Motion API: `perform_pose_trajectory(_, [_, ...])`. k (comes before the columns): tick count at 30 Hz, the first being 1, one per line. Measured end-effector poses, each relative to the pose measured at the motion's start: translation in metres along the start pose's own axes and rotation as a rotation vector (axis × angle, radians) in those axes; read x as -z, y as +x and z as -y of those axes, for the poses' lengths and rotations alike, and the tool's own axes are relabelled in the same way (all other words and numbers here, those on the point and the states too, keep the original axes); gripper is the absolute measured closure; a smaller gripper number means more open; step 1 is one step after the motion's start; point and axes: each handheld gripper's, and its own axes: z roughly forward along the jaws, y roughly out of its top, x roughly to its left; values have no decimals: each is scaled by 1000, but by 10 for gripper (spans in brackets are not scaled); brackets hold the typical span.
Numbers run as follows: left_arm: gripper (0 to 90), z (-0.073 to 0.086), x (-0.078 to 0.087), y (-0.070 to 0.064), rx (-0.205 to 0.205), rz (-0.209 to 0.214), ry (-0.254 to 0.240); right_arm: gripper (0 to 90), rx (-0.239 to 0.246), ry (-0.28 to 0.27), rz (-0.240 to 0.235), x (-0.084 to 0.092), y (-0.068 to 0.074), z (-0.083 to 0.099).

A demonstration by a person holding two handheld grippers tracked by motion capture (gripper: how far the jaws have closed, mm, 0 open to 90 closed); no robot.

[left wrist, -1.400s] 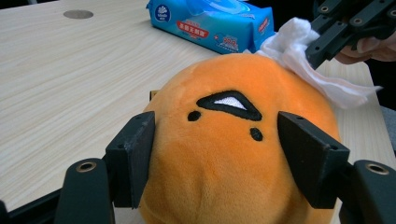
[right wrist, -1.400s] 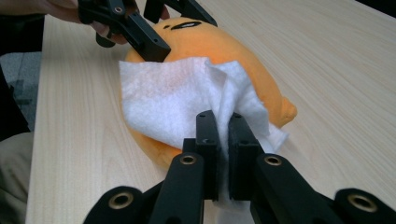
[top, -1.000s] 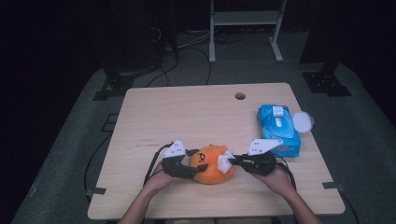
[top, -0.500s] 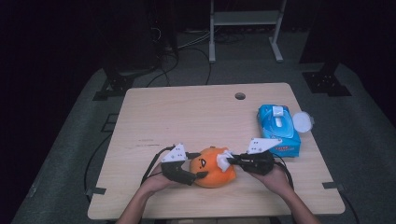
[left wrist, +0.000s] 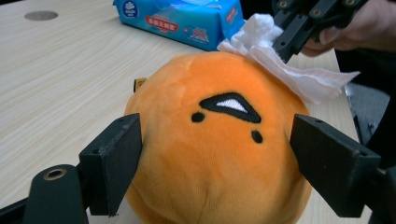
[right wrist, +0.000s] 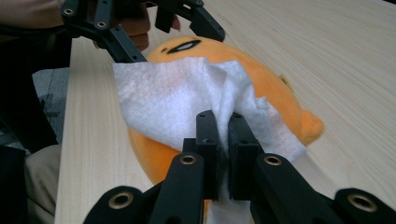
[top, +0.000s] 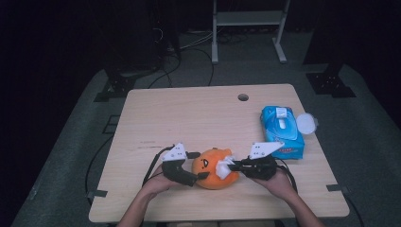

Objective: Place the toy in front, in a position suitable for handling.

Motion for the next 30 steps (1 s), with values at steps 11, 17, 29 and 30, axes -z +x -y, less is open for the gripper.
perform_pose_trajectory(11, [320,-2,-12,-15,-133,17,26,845,27,-37,3,-8,15,-16])
perform_pose_trajectory(17, [300,-1,-10,-15,-126,32,18,845,-47,-21,99,-3,-4,-7])
perform_pose_trajectory(29, [279,-7,-9,-15,-86,28,31,845,28,-22,49,-4,20,-17])
perform_pose_trajectory(30, [294,-7,-9,-15,-86,28,31,845,28,-22,49,-4,20,-17])
